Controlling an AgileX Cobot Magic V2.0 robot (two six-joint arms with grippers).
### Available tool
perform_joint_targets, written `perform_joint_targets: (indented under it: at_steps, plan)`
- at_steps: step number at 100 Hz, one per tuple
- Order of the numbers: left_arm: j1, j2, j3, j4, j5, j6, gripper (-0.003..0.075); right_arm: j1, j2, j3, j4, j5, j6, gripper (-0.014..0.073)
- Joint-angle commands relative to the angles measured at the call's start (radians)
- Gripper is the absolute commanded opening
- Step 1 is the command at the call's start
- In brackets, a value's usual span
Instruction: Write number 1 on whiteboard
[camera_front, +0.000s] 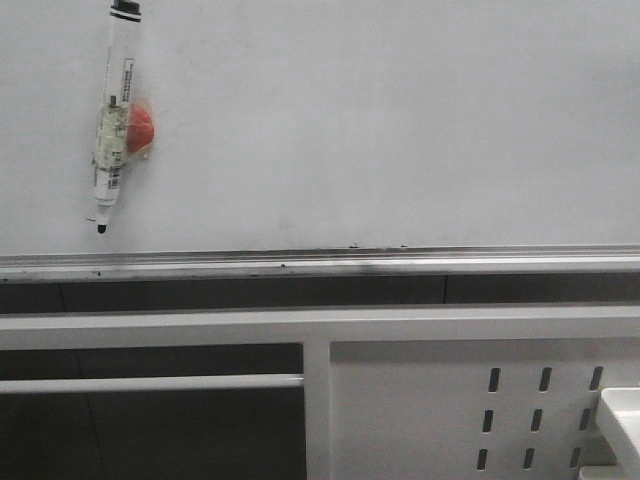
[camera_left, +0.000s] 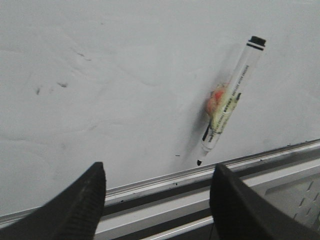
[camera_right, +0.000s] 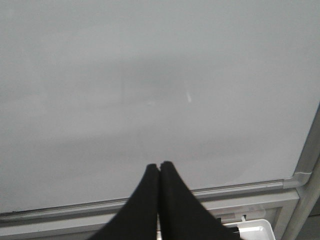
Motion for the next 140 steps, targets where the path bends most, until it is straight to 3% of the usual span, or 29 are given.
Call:
perform_joint_targets:
  at_steps: [1,30,57,77,95,140]
  plan:
    - [-0.047,0.060,-0.019,-0.010,-0.158,0.001,0.0409,0.001,0.013,-0.027,-0.002,-0.073,-0.027,-0.0069]
    - [-0.186,0.436,-0.019,-0.005,-0.524,0.001,0.0409,0.001,0.013,-0.027,0.002,-0.075,-0.048,-0.0069]
    - [-0.347,0.810,-0.019,0.007,-1.005,0.001,0.0409,0.003,0.013,-0.027,0.002,-0.090,-0.062,-0.0069]
    - [-0.384,1.062,-0.019,-0.002,-1.316,0.001,0.0409,0.003,0.013,-0.027,0.002,-0.090,-0.062,-0.0069]
    - [-0.384,1.170,-0.062,-0.007,-1.317,0.001,0.0409,0.003,0.013,-0.027,0.002,-0.088,-0.062,-0.0069]
    - [-0.384,1.181,-0.174,-0.103,-1.315,0.058,0.0387,0.003,0.013,-0.027,0.002,-0.105,-0.062,-0.0069]
